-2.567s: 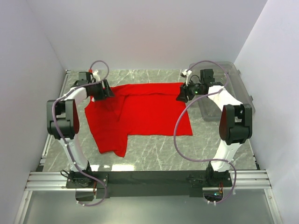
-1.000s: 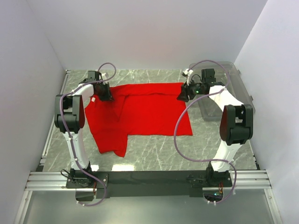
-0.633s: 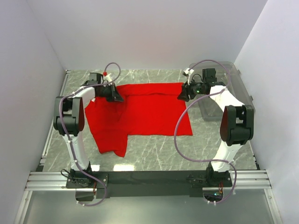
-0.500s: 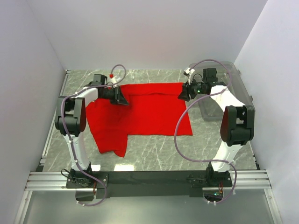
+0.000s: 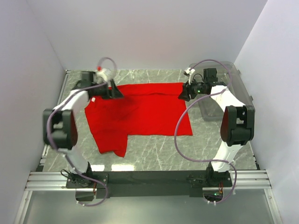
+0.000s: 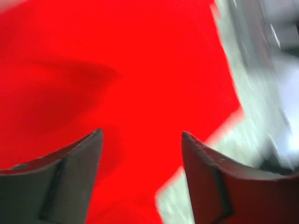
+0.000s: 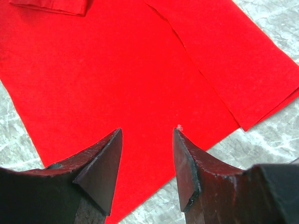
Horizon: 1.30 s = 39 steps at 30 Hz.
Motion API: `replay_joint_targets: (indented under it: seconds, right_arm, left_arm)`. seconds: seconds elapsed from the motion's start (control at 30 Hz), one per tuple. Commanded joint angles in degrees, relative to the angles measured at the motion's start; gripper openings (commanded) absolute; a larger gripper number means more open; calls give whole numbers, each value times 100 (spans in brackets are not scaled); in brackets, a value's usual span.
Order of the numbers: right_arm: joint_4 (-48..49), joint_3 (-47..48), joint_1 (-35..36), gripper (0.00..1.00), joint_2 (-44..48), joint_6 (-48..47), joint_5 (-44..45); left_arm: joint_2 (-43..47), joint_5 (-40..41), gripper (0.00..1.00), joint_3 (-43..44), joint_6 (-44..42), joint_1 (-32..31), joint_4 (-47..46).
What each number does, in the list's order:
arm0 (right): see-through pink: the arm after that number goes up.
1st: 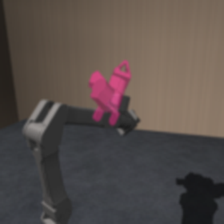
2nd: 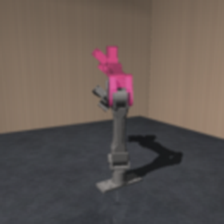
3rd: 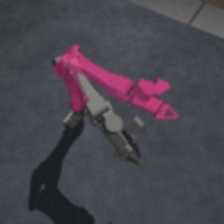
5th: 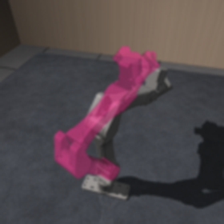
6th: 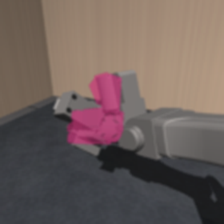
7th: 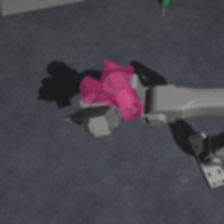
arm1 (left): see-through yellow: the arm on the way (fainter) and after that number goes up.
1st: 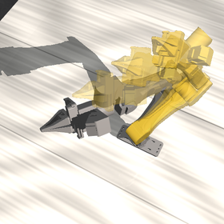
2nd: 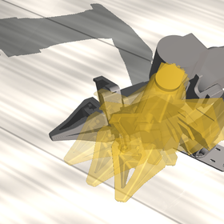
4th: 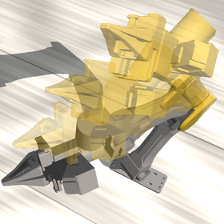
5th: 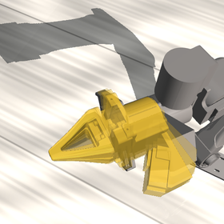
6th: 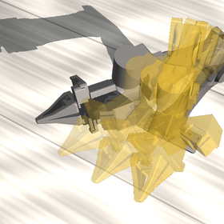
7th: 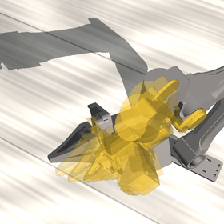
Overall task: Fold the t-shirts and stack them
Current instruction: Fold the tshirt
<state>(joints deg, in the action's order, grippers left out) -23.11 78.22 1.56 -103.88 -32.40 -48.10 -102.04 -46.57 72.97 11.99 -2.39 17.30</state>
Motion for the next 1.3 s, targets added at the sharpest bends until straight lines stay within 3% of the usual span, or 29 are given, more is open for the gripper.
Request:
replay_joint_targets:
  seconds: [0.0, 0.03, 0.07, 0.17, 0.3, 0.33, 0.47, 0.7, 0.9, 1.0, 1.13, 1.27]
  right_arm:
    - [105, -17, -33, 54, 394, 32, -51]
    - [114, -34, -33, 54, 394, 15, -33]
    - [140, -34, -42, 54, 394, 23, -16]
    - [140, 18, -42, 54, 351, 32, 2]
    - [123, 124, -51, 54, 289, 67, 2]
    - [140, 141, -42, 54, 271, 76, 11]
    - [123, 141, -42, 54, 280, 59, 28]
    - [132, 141, -60, 54, 254, 50, 107]
    - [175, 317, -60, 54, 140, 120, 186]
    - [228, 475, 1, 54, 43, -54, 764]
    - [115, 773, 204, 55, -334, -1352, 2345]
    - [-61, 1107, 213, 55, -764, -2041, 2848]
  left_arm:
    - [947, 1778, 75, -238, 593, 616, -973]
    - [1036, 2000, 90, -439, 794, 870, -1079]
    - [1089, 2124, 96, -520, 918, 994, -1262]
    - [889, 1862, 99, -504, 1226, 1407, -1274]
    - [108, 1818, 84, 128, 1384, 1558, -975]
    - [-25, 1774, 76, 199, 1429, 1575, -1000]
    - [-693, 1799, 64, 744, 1736, 1628, -966]
    - [-1362, 2476, 63, 1430, 2123, 1637, -728]
    - [-1862, 2310, 56, 1817, 2255, 1628, -728]
    - [-2003, 2170, 54, 1879, 2386, 1619, -859]
    - [-2136, 1994, 51, 1958, 2510, 1628, -948]
    - [-2171, 1915, 51, 1984, 2572, 1628, -1000]
